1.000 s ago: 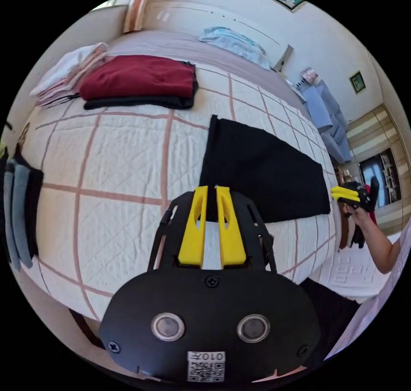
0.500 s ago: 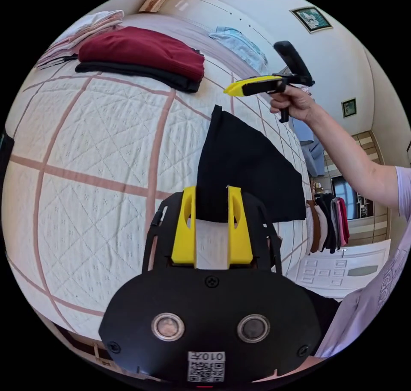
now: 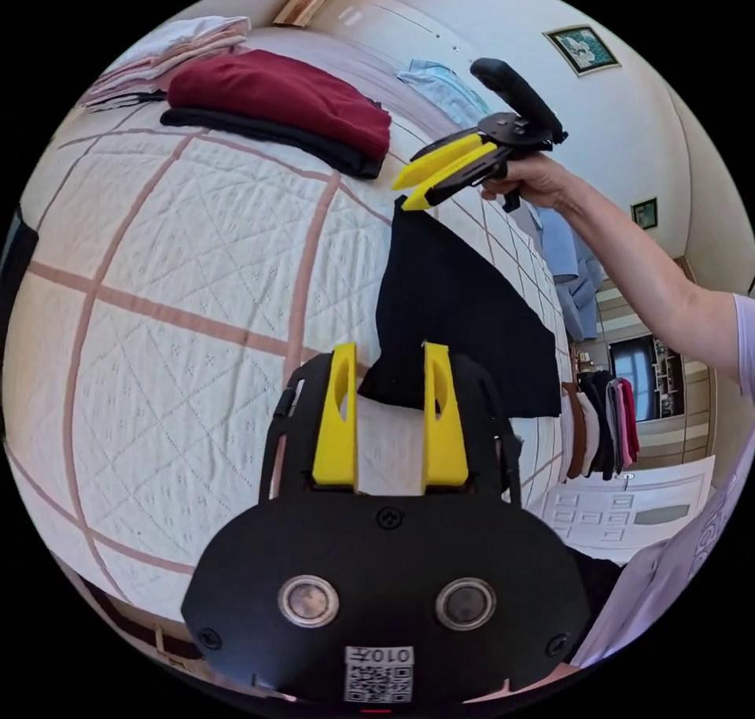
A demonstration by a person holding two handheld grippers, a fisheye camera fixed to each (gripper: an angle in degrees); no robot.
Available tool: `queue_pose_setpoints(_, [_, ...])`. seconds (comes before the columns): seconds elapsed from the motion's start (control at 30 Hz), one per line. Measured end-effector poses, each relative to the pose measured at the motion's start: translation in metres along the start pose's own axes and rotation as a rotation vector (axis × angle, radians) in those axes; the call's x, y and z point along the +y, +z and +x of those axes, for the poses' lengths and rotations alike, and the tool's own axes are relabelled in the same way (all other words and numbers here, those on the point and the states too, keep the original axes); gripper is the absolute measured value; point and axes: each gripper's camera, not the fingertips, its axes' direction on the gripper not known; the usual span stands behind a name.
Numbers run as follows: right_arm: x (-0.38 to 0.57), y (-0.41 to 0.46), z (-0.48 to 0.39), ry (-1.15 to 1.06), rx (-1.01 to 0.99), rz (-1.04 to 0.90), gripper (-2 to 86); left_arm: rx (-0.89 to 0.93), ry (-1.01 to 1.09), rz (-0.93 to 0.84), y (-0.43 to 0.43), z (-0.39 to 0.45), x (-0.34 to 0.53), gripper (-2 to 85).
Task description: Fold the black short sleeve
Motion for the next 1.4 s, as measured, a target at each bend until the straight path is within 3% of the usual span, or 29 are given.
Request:
queue_pose_setpoints(0.2, [0.007, 0.025, 0.017, -0.021, -0.153, -0.157, 10.0, 0.143, 0.002, -0.059, 0.022, 0.005, -0.007, 9.5])
queue_pose_setpoints(0.47, [0.068, -0.003, -0.027, -0.162, -0.108, 0.119, 3.8, 0.182, -0.019, -0.123, 0.032, 0.035, -0.006, 4.3])
queue_pose_setpoints(0.57, [0.124, -0.028, -0.062, -0.303, -0.005, 0.200, 3.7, 0.071, 0.075, -0.086, 0.013, 0.087, -0.003, 2.8])
queue_pose_setpoints(0.7, [0.209, -0.050, -0.100, -0.390, 0.066, 0.173, 3.7, -0.039, 0.353, -0.082, 0.000, 0.224, 0.008, 2.0])
queue_pose_setpoints(0.93, [0.375, -0.021, -0.169, -0.336, 0.100, -0.011, 3.7, -0.063, 0.727, -0.219, 0.097, 0.458, 0.059, 2.1])
queue_pose_setpoints(1.07, [0.444, 0.035, -0.186, -0.257, 0.147, -0.117, 3.7, -0.131, 0.738, -0.237, 0.160, 0.528, 0.079, 2.5])
queue_pose_setpoints(1.4, [0.526, 0.132, -0.218, -0.172, 0.188, -0.110, 3.0, -0.330, 0.720, -0.354, 0.268, 0.625, 0.112, 6.0])
